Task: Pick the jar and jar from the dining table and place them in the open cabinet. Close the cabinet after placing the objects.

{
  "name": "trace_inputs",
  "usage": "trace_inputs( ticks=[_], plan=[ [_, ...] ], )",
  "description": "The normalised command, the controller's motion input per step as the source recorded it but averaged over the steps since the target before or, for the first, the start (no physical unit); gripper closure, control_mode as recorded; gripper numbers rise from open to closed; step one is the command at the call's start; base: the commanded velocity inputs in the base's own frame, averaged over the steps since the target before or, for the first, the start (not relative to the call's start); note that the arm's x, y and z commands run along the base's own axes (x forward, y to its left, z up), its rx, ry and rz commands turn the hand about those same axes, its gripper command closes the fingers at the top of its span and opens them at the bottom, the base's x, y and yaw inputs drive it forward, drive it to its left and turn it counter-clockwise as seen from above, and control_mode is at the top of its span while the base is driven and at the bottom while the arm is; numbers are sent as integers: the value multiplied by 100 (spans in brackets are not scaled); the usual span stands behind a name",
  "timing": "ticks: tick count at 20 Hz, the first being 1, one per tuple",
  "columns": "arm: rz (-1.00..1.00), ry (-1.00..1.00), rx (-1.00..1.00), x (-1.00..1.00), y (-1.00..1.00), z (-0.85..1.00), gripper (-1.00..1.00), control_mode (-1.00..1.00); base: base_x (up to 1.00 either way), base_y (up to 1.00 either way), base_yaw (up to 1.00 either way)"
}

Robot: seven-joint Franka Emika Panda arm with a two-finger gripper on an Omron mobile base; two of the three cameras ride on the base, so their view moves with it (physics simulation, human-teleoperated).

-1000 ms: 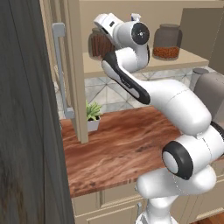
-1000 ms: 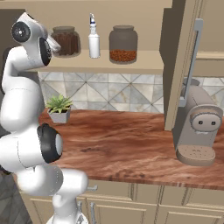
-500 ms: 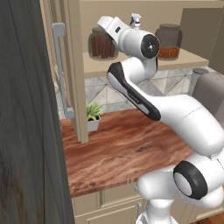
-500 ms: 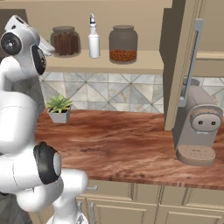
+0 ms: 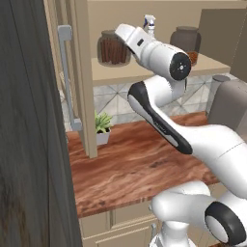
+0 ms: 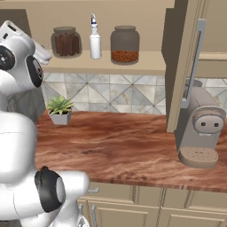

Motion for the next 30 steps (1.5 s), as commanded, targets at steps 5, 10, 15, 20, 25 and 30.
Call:
trace_inputs(
  ticks=[5, 10, 15, 20, 25, 30],
  plan=[
    [1, 0, -1, -48, -20, 0, -100, -100, 0, 0, 0],
    [0, 0, -1, -61, -7, -1, -100, -100, 0, 0, 0],
    [0, 0, 0, -72, 0, -12, -100, -100, 0, 0, 0],
    [0, 0, 0, -75, 0, -17, -100, -100, 0, 0, 0],
    [0, 0, 0, -69, -4, -15, -100, -100, 0, 0, 0],
    [0, 0, 0, -61, -4, -18, -100, -100, 0, 0, 0]
  ],
)
